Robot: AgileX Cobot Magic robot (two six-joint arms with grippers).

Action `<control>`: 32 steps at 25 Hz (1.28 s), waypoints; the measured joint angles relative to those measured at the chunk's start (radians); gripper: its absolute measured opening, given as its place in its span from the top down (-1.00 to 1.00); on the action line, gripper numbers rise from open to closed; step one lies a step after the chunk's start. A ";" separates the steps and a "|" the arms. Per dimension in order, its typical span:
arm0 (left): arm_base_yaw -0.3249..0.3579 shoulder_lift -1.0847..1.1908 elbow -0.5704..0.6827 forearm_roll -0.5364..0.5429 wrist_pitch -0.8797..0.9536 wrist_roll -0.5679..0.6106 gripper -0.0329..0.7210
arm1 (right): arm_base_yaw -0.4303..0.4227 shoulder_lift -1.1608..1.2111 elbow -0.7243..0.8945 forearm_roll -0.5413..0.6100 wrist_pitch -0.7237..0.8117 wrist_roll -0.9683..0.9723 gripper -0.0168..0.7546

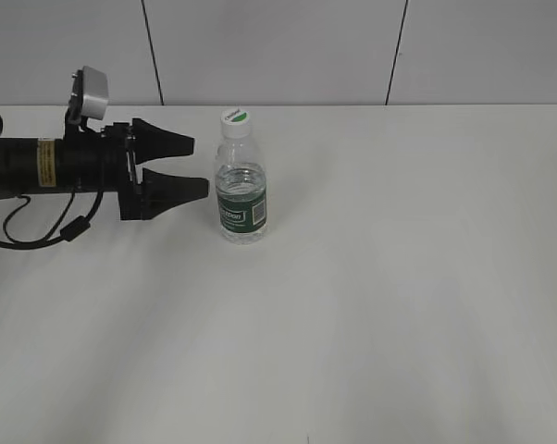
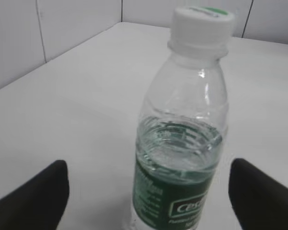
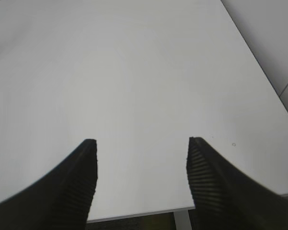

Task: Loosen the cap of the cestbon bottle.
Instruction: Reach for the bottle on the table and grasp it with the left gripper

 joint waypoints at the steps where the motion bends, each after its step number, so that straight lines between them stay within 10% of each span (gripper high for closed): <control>1: -0.009 0.000 0.000 -0.002 0.004 0.000 -0.74 | 0.000 0.000 0.000 0.000 0.000 0.000 -0.22; 32: -0.147 0.147 -0.071 -0.101 0.021 -0.004 -0.54 | 0.000 0.000 0.000 -0.005 0.000 0.000 -0.22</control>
